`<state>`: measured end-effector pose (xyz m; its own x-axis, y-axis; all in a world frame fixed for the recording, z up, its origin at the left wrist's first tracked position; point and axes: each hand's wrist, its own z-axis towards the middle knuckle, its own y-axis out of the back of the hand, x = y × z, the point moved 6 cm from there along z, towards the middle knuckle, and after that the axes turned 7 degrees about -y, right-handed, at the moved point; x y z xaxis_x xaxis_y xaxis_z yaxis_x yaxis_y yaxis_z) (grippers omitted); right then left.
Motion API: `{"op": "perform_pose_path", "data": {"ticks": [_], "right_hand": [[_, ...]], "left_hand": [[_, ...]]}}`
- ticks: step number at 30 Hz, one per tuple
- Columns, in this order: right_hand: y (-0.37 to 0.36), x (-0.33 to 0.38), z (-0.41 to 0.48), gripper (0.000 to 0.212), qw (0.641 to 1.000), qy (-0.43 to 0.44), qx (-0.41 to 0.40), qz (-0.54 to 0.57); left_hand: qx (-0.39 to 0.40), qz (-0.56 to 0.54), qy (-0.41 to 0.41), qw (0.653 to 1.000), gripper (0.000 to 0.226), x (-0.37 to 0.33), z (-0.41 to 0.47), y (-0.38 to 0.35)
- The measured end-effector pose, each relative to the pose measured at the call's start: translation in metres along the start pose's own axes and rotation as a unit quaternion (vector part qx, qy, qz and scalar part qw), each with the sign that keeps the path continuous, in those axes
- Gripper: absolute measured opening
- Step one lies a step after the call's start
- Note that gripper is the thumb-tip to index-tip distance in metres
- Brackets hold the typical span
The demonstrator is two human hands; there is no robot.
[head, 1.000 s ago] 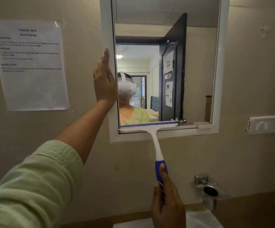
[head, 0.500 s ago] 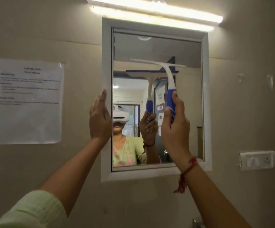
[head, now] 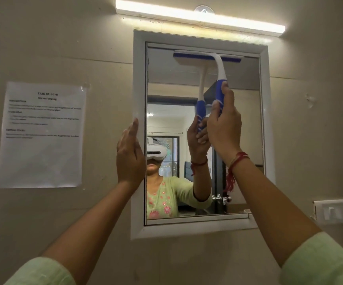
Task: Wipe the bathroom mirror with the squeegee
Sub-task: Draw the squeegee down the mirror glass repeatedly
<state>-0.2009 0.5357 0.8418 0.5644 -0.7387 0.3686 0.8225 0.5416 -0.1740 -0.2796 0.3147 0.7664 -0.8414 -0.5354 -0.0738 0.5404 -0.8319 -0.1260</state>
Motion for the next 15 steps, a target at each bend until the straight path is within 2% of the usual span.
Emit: {"op": "perform_pose_path", "data": {"ticks": [15], "right_hand": [[0.0059, -0.0025, -0.0009, 0.045, 1.000, 0.005, 0.012, -0.013]], "left_hand": [[0.002, -0.008, -0.004, 1.000, 0.044, -0.0011, -0.0005, -0.0009]]}}
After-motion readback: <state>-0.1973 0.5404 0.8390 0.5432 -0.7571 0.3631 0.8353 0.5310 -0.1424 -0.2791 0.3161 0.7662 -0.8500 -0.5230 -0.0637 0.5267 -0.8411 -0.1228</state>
